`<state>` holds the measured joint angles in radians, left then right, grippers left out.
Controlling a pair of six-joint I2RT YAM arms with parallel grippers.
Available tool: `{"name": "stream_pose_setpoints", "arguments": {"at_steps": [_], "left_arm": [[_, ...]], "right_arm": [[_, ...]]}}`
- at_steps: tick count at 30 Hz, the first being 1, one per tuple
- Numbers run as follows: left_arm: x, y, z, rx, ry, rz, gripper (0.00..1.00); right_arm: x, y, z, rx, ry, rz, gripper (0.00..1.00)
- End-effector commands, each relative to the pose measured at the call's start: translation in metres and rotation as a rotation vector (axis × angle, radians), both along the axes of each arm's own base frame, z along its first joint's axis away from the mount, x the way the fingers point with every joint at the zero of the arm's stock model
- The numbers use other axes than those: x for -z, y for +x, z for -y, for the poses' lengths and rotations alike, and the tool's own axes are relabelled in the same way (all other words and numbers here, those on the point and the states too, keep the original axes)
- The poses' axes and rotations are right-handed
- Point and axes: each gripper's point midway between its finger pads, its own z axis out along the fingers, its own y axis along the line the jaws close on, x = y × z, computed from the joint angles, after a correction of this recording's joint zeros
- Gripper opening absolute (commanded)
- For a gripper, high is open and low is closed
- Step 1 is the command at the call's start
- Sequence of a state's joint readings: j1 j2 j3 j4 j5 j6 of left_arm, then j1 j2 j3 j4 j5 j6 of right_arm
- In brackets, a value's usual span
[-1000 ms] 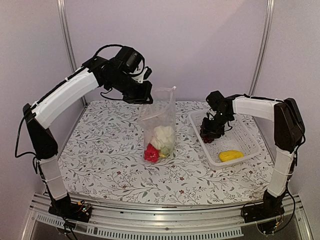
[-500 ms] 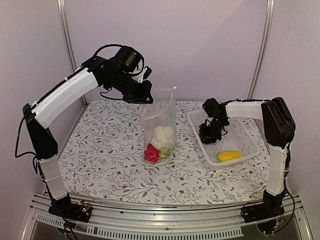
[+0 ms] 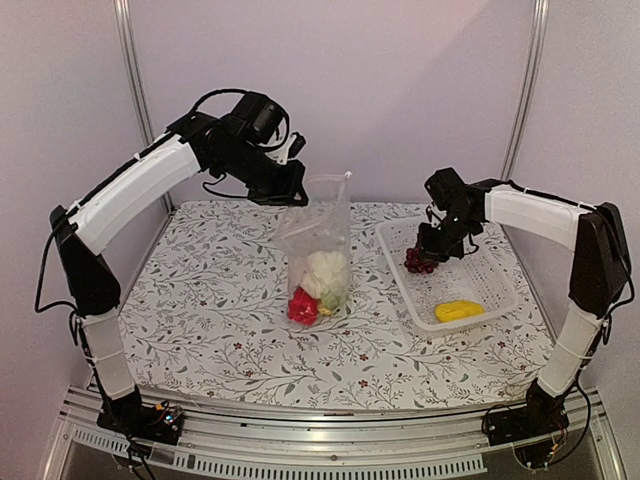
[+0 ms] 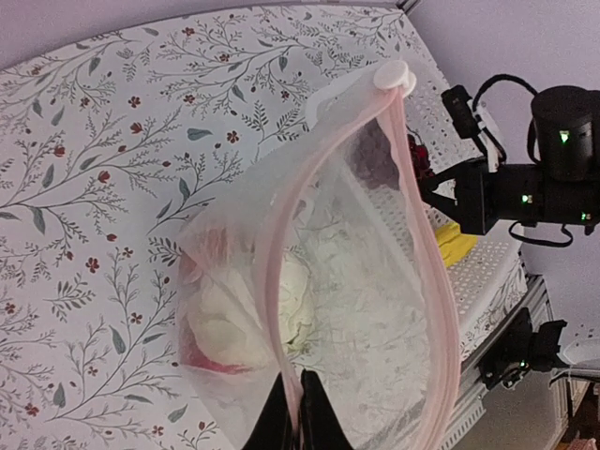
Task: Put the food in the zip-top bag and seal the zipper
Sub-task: Pick up the fake fruit from the bin, then place the fake fruit in the zipper food storage bag.
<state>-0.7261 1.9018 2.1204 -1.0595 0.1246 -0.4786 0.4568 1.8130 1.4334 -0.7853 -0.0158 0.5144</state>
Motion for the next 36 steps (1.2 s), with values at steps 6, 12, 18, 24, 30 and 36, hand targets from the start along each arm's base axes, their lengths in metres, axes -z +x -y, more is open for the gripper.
{"name": "stream_pose_setpoints", "arguments": {"at_steps": [6,12,18,24,30,36], "left_arm": [[0.0,0.01,0.003,0.027,-0.013,0.011,0.04],[0.0,0.011,0.003,0.024,-0.021,0.013,0.04],[-0.004,0.013,0.005,0.024,-0.035,0.024,0.04],[-0.007,0.013,0.009,0.026,-0.056,0.025,0.04],[-0.009,0.014,0.01,0.028,-0.067,0.021,0.04],[-0.006,0.014,0.013,0.033,-0.068,0.012,0.04]], "right_arm": [[-0.105,-0.013,0.027,-0.029,-0.059,0.169,0.0],[-0.181,-0.02,0.025,-0.063,0.001,0.285,0.0],[-0.248,-0.029,-0.007,-0.171,0.158,0.397,0.0],[-0.317,-0.04,-0.05,-0.285,0.346,0.543,0.0],[-0.356,-0.051,-0.088,-0.398,0.538,0.617,0.0],[-0.389,-0.062,-0.12,-0.506,0.706,0.679,0.0]]}}
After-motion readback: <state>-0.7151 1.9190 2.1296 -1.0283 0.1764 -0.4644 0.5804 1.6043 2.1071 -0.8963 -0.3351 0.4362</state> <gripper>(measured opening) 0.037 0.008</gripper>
